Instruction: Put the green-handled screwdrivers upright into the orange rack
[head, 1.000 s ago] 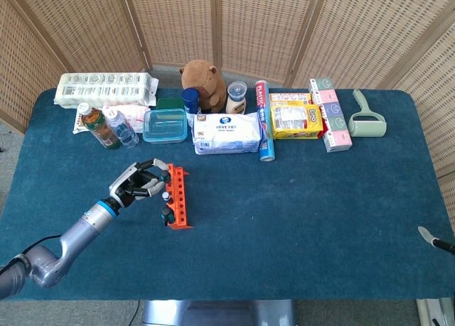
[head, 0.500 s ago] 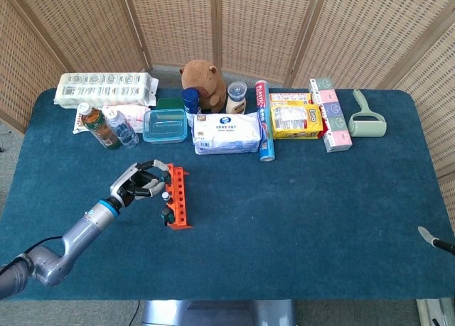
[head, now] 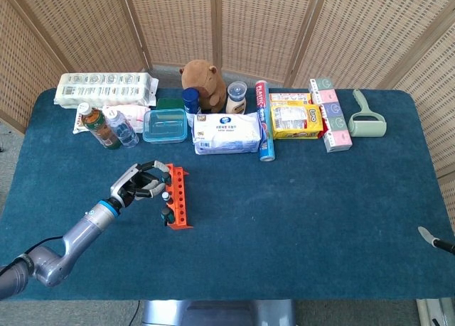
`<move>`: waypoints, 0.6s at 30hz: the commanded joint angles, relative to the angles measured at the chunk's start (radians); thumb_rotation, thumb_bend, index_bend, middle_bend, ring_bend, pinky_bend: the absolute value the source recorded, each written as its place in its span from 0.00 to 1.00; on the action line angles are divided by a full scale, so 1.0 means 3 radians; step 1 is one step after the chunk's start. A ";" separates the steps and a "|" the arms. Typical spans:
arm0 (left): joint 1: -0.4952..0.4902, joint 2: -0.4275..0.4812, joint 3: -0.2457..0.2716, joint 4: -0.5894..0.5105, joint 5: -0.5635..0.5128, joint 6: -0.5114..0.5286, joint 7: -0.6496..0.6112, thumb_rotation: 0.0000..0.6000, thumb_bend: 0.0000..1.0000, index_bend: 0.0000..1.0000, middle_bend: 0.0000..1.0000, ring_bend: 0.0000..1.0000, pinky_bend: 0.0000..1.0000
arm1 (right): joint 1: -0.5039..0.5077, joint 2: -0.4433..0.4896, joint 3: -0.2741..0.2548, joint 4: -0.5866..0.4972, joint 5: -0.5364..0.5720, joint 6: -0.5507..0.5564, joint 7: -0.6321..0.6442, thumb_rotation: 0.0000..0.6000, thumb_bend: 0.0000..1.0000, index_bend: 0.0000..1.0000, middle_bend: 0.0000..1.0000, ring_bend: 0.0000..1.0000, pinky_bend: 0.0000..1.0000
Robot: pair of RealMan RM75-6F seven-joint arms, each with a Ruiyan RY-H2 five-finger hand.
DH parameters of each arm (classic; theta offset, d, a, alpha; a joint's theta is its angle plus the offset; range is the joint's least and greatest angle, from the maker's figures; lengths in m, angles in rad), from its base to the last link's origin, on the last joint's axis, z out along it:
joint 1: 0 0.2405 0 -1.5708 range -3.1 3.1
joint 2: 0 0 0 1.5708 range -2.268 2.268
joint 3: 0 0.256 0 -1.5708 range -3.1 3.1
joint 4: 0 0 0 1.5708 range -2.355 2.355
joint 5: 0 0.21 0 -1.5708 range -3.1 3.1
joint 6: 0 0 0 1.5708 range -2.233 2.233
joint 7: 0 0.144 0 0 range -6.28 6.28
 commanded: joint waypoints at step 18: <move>0.0025 -0.0019 -0.0060 -0.0004 -0.0035 -0.0041 0.0191 1.00 0.33 0.46 0.96 0.97 0.99 | 0.0002 0.0002 -0.0002 0.0000 0.0008 -0.0009 -0.0005 1.00 0.09 0.07 0.06 0.00 0.00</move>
